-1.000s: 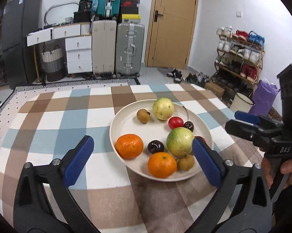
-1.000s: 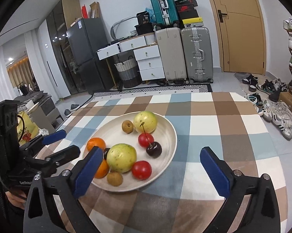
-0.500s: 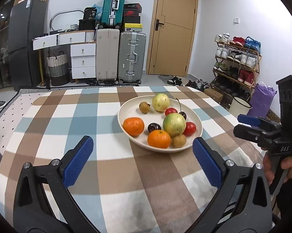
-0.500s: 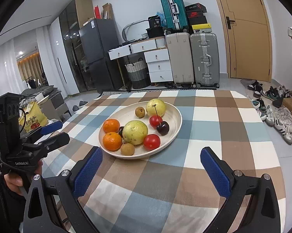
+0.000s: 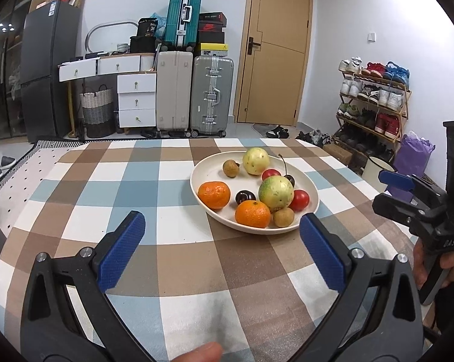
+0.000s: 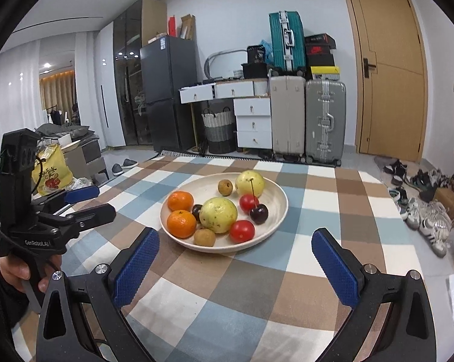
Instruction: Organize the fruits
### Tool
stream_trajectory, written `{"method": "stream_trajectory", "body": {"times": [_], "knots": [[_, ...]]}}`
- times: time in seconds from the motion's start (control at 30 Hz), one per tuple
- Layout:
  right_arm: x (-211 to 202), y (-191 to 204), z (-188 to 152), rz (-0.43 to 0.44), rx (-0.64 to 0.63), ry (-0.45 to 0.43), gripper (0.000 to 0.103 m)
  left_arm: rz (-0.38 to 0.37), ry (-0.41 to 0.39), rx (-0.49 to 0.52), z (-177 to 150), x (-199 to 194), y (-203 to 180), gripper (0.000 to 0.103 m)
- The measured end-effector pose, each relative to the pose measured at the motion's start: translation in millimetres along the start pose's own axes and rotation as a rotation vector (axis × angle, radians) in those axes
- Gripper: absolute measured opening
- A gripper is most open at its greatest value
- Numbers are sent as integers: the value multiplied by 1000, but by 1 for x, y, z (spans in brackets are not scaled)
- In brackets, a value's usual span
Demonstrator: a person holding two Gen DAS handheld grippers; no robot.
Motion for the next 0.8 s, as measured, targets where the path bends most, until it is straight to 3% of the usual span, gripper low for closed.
{"method": "stream_trajectory", "body": {"times": [0.8], "knots": [[-2,4,0,0,-4,-27,103,-5,-18,22,2,-5,-9,102]]}}
Point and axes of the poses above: each gripper's, at about its wrist camera, not at the fingertips, and x roughly the way its jaws point, y to its left, z to its top, the point moved 5 cm from there along x, roughly the way its jaws point, and after that the axes turned 1 degree about z, right-handed, at the moved point
